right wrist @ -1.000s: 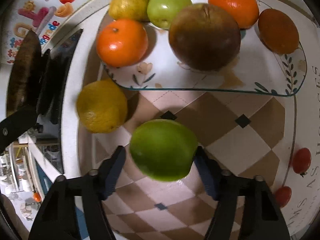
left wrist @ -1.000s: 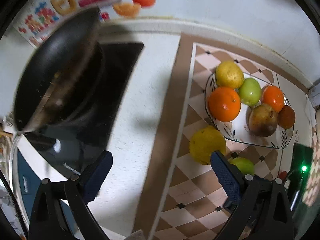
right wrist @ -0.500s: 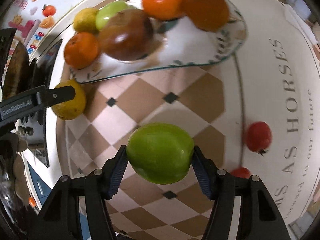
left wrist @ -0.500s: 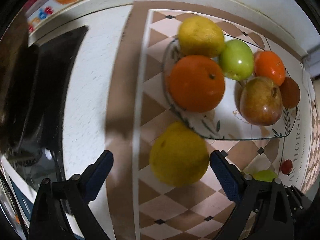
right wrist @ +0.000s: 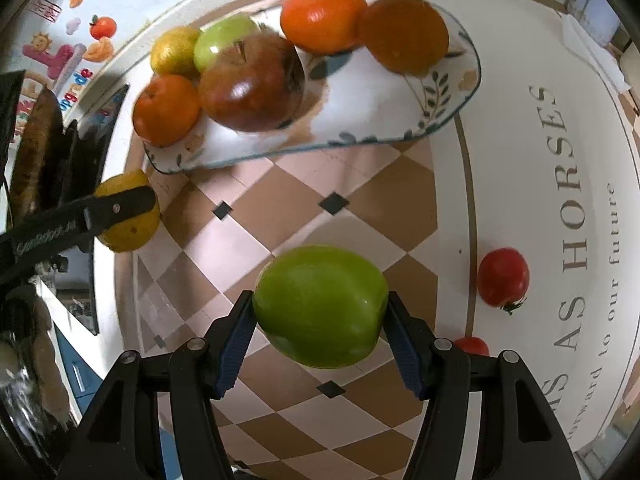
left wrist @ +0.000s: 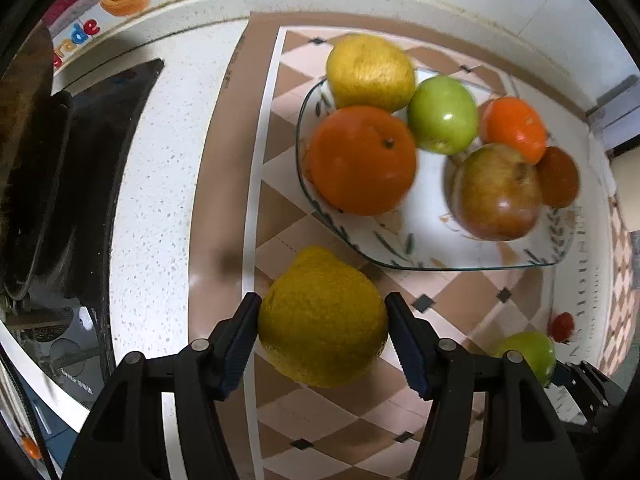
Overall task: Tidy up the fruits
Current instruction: 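Grasp the green apple with the right tool while the left tool grasps the yellow citrus, then lower the green apple and yellow citrus onto the white plate and open both tools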
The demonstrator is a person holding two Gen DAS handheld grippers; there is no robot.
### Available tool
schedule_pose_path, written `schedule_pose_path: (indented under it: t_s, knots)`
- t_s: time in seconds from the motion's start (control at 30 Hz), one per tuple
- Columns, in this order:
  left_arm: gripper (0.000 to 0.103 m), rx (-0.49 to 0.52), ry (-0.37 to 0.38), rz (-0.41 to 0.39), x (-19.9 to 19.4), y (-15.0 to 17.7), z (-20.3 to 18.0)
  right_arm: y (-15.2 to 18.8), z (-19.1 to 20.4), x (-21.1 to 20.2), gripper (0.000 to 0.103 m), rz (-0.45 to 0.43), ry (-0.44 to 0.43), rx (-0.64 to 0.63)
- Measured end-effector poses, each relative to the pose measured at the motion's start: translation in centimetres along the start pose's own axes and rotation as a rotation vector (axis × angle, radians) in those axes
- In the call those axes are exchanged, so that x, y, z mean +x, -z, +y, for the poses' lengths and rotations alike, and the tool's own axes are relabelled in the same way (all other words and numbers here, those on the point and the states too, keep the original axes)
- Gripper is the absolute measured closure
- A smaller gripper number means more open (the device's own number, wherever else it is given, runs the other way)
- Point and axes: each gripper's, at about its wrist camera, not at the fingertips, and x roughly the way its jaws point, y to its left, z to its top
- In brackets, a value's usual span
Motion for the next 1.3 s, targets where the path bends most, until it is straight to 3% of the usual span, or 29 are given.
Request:
schedule_pose_path:
  t_s: [0.13, 0.27, 0.53, 0.93, 1.0, 1.07, 1.3]
  knots:
    - [0.042, -0.001, 0.062, -0.050, -3.1, 0.3, -0.9, -0.8, -0.4, -2.3, 0.037, -0.049, -0.038, 0.023]
    - [0.042, 0.005, 0.092, -0.082, -4.7, -1.4, -2.5, -3.1, -1.0, -4.3, 0.037, -0.107, -0.042, 0.038]
    - [0.042, -0.004, 0.092, -0.062, -2.2, -4.6, -3.4, -8.0, -2.7, -3.7, 0.037, -0.139, 0.013, 0.027]
    - [0.040, -0.052, 0.133, -0.031, -0.4, -4.4, -3.8, -8.7, -2.8, -2.3, 0.037, -0.157, 0.018, -0.012]
    - [0.040, -0.045, 0.128, -0.032, -0.4, -4.4, -4.0, -8.6, -2.7, -2.3, 0.033, -0.157, 0.019, -0.013]
    - [0.040, -0.039, 0.117, -0.031, -0.5, -4.4, -4.1, -8.6, -2.8, -2.4, 0.023, -0.159, 0.011, -0.002]
    - [0.040, -0.076, 0.099, -0.045, -1.9, -4.8, -3.8, -8.0, -3.1, -4.0, 0.016, -0.187, 0.017, -0.004]
